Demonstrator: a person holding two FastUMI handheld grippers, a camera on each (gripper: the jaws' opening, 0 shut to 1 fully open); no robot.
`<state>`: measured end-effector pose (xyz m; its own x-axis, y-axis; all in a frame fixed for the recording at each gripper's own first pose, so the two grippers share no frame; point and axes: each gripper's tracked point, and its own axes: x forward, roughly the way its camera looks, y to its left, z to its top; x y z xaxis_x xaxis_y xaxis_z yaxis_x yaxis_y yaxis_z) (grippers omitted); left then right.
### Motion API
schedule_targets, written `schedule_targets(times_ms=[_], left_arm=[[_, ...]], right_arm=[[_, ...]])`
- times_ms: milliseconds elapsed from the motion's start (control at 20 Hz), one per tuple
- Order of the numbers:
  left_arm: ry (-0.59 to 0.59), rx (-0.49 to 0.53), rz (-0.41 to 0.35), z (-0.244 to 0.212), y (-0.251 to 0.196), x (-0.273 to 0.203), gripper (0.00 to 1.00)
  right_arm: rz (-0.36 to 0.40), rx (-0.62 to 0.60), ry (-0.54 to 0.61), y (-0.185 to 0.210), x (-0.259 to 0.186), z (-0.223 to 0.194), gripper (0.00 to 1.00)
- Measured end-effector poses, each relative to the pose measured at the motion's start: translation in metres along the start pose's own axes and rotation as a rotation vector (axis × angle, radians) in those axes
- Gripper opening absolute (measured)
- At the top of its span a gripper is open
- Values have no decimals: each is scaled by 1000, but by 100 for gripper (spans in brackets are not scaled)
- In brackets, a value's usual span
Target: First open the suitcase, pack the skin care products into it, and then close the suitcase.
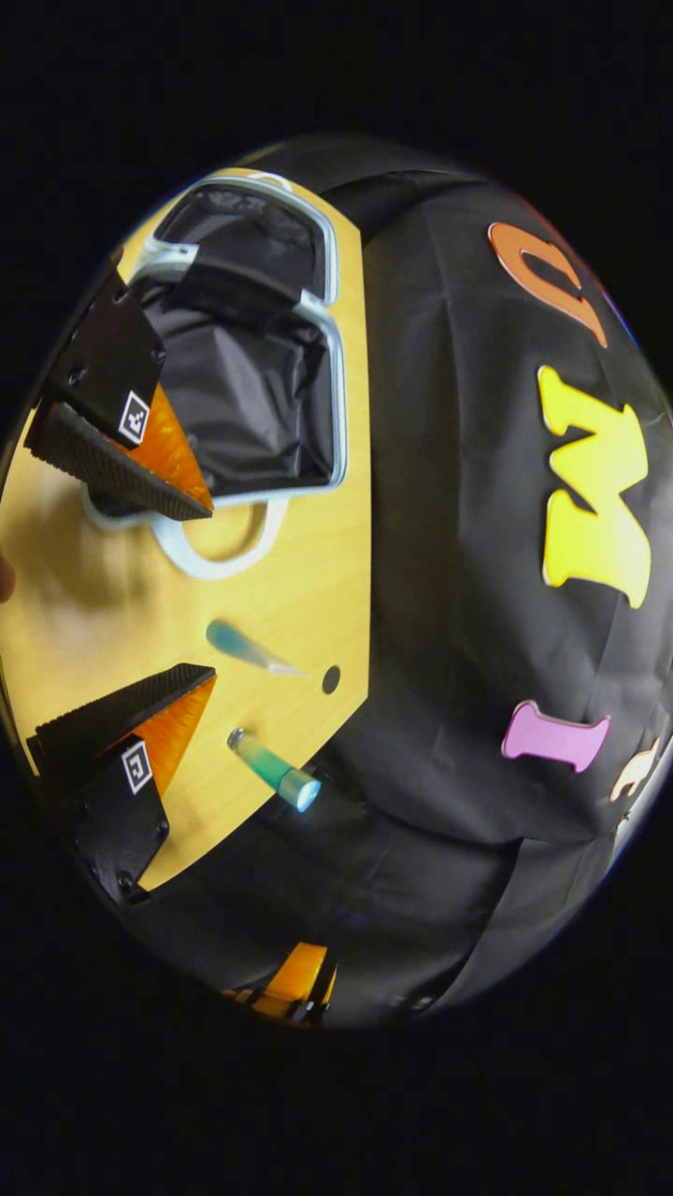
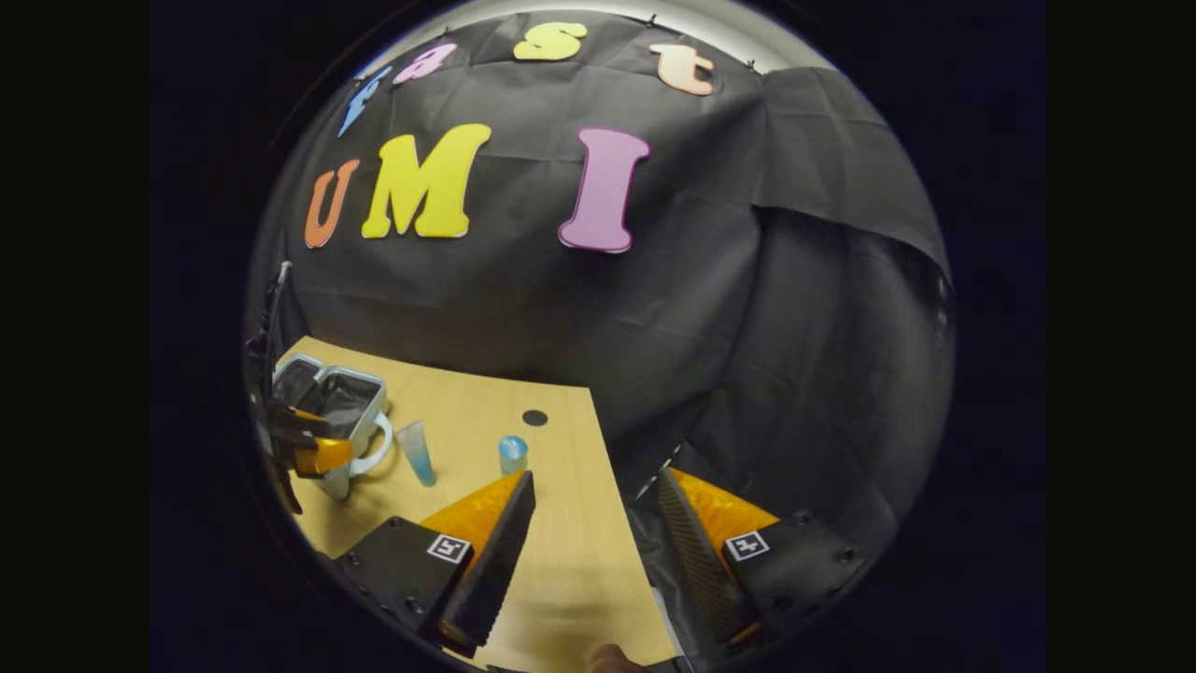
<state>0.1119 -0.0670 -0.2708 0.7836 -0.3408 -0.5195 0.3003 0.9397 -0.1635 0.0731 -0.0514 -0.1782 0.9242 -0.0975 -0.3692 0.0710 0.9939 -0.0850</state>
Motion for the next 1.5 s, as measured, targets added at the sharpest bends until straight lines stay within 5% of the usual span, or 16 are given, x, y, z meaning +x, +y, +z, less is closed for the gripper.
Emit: schedule_targets(times_ms=[750, 950, 1100, 1200, 1500], left_arm=[[45, 97, 45, -24, -32, 131, 92], [78, 93, 104, -29, -21, 145, 78], [89, 93, 121, -32, -15, 151, 51], [98, 116, 116, -32, -16, 151, 44], [121, 120, 106, -28, -27, 125, 41]], right_arm=[[71, -49, 114, -20, 51, -58, 80], [88, -50, 121, -13, 70, -62, 80], [122, -24, 110, 5, 94, -56, 80], [158, -5, 126, 20, 106, -63, 80], [291, 17, 156, 80, 139, -77, 81]])
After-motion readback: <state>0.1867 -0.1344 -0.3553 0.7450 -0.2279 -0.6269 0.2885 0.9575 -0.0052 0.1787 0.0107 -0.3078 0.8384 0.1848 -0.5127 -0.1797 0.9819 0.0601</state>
